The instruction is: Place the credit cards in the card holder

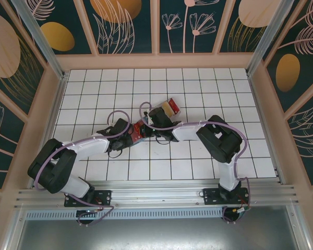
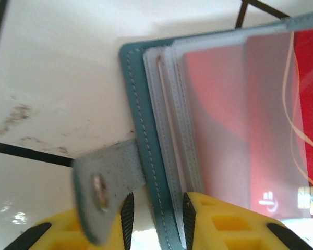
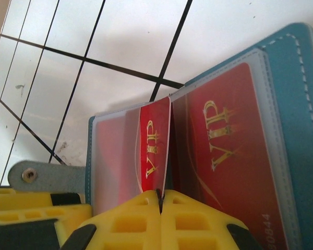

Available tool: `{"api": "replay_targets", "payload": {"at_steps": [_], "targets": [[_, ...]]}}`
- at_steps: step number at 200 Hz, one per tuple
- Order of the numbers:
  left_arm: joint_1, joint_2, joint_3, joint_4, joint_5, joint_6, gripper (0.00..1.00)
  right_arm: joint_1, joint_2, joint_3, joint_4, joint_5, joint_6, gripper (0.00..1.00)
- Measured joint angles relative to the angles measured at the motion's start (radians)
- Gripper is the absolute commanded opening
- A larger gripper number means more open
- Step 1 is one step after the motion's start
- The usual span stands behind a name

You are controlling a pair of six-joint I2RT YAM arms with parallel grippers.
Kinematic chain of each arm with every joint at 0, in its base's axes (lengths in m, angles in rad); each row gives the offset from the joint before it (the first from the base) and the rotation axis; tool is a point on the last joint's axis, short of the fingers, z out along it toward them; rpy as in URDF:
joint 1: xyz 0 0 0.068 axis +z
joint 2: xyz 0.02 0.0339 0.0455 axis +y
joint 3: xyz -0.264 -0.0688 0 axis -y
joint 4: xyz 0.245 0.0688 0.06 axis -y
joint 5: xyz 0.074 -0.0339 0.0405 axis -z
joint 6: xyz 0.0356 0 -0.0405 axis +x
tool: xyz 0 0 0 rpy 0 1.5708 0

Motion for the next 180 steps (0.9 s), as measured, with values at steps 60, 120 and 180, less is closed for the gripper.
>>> {"api": "replay_targets", "payload": {"at_steps": [60,120,180], "targets": [[0.112,-0.069,-0.010,-0.035,-0.037,0.021,0.34,0.006,0.000,0.000,-0.002,0.000,-0.001,0.06],[0.115,0.015,-0.015,0.015,-0.007,0.040,0.20,0.011,0.000,0.021,-0.037,-0.002,-0.031,0.06],[0.117,0.023,-0.016,0.034,-0.006,0.045,0.12,0.032,0.002,0.075,-0.126,-0.013,-0.069,0.06]]}}
